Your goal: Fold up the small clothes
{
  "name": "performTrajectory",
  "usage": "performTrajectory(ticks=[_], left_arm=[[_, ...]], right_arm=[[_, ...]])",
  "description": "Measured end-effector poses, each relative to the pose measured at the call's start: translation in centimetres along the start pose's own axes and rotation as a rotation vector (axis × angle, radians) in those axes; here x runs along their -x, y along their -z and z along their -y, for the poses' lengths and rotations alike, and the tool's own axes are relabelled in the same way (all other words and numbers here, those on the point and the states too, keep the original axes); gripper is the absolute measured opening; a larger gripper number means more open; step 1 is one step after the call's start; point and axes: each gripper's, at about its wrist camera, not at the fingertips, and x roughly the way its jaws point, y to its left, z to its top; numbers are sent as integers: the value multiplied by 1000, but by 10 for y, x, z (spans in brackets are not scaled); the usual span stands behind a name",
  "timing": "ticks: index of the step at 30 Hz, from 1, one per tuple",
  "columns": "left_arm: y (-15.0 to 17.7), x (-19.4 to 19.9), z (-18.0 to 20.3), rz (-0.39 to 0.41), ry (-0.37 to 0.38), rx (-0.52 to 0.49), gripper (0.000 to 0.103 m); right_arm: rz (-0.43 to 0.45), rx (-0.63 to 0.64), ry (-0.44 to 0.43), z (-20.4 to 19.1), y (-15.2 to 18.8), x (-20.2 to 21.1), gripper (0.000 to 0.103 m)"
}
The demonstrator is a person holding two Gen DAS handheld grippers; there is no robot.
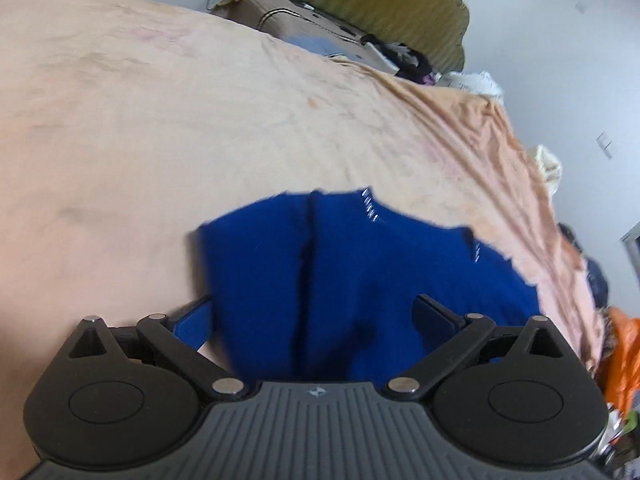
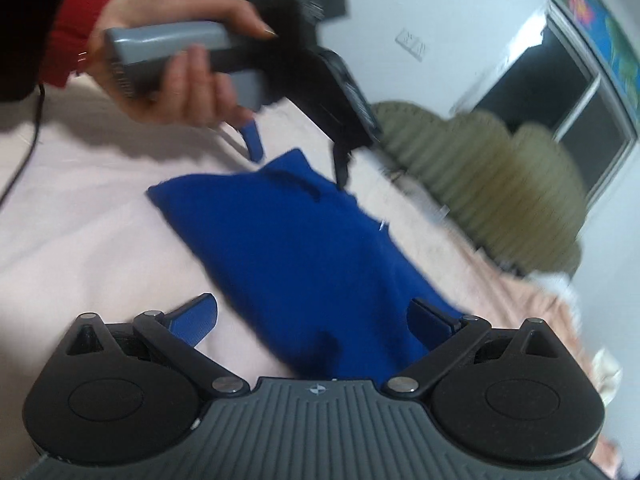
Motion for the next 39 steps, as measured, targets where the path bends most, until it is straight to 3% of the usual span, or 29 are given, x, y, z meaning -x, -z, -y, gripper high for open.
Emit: performTrajectory(ticks=[3, 6, 7, 8, 9, 10, 11, 12, 13, 15, 18, 22, 27, 34, 39], left_arm=[[-12, -18, 7, -10, 20, -9, 102], [-20, -31, 19, -7, -10, -36, 98], [-21, -33, 23, -4, -34, -59, 73], [-22, -36, 27, -10, -68, -82, 36], [-23, -40, 29, -20, -101, -87, 25], [-26, -41, 28, -26, -104, -76, 22], [-27, -42, 27, -33, -98, -54, 15], [-27, -42, 26, -35, -105, -32, 15], [-27, -41, 29, -28, -119, -31, 14], [-23, -36, 40, -9, -167, -59, 13], [-21, -25, 65, 17, -248, -113, 13], [-26, -10, 105, 60, -323, -147, 13], [-29, -6, 161, 95, -353, -176, 13], [-16, -47, 252, 87, -396, -295, 12], [1, -95, 309, 54, -397, -379, 13]], right_arm=[[8, -3, 24, -2, -13, -20, 102], [6, -33, 27, 2, -25, -42, 100], [6, -38, 29, 3, -27, -48, 100], [9, -39, 26, 4, -30, -53, 96], [11, -36, 24, 1, -35, -59, 94], [15, -30, 17, 1, -37, -61, 91], [22, -17, 0, 0, -39, -64, 76], [27, -4, -16, -3, -40, -67, 56], [25, 6, -29, -5, -40, -69, 46], [21, 31, -47, -10, -41, -73, 15], [48, -9, -60, 0, -40, -67, 4], [100, -119, -15, 32, -35, -44, 4], [104, -286, 46, 88, -1, -8, 3], [83, -543, 90, 154, 64, 28, 2], [59, -749, 74, 187, 121, 37, 2]])
